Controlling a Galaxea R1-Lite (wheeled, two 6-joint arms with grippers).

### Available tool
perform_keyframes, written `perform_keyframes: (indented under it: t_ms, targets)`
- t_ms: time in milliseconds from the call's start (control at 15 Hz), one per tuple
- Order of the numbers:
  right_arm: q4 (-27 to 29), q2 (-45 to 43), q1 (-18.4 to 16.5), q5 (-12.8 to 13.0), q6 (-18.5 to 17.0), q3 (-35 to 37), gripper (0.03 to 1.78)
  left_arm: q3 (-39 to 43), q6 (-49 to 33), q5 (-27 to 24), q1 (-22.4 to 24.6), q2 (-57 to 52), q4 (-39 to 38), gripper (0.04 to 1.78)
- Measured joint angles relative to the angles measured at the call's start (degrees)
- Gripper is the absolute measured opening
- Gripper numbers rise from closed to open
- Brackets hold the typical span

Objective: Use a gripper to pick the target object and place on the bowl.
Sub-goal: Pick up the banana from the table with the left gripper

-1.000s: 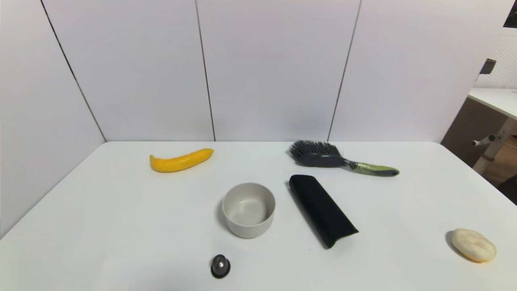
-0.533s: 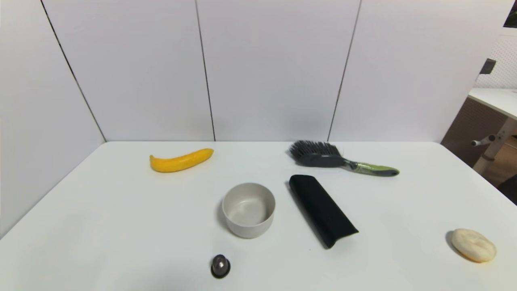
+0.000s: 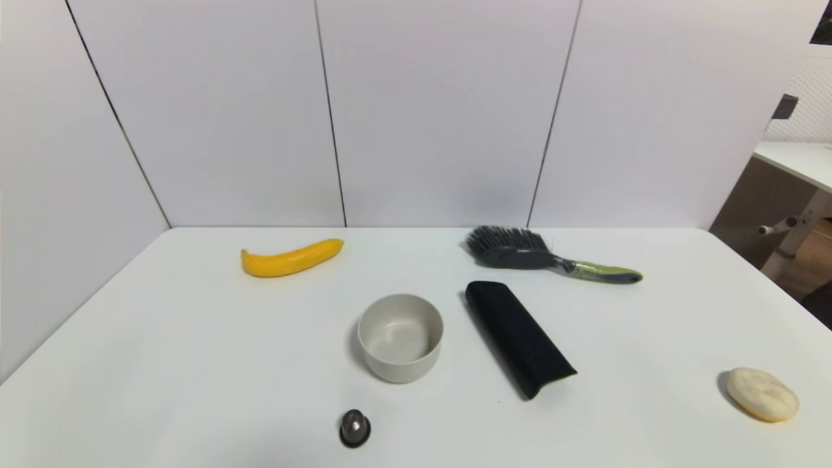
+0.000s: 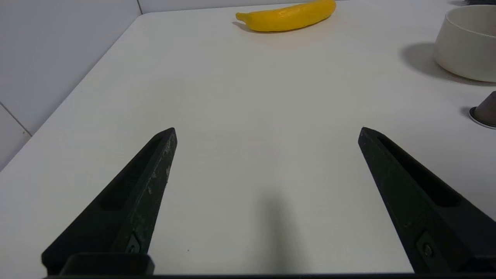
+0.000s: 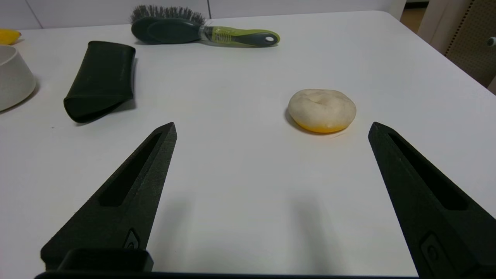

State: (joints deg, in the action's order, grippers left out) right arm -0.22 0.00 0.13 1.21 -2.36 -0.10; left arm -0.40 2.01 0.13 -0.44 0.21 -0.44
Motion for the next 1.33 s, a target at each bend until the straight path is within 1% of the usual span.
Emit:
perform_keyframes:
  t_ms: [133,267,467,800,933,1067,1200,1333]
  targets:
    - [0.0,0.0,0.0,0.0,0.0,0.0,1.71,-3.6,0.0,0.6,0.0,2.7,-0.2,1.69]
    - [0.0,0.0,0.0,0.0,0.0,0.0,1.71,-11.8,0.1,0.9,0.0,8.4,-0.2,1.69]
    - [0.0,0.0,0.0,0.0,0.0,0.0,1.71,-29.6,0.9,1.3,0.0,21.8,0.6,1.69]
    - [0.0,0.0,0.0,0.0,0.0,0.0,1.71,-63.0,6.6,1.6,-0.1,50.1,2.9,1.69]
    - [0.0,0.0,0.0,0.0,0.0,0.0,1.71,-76.9,8.5,1.4,-0.2,61.4,6.4,1.69]
    - [0.0,0.0,0.0,0.0,0.0,0.0,1.71,-88.3,9.5,1.4,-0.3,71.4,13.2,1.69]
    - [0.0,0.0,0.0,0.0,0.0,0.0,1.71,-95.3,9.9,1.2,-0.4,79.3,20.9,1.69]
    - [0.0,0.0,0.0,0.0,0.0,0.0,1.71,-99.2,11.8,-0.1,-0.4,86.5,27.0,1.69]
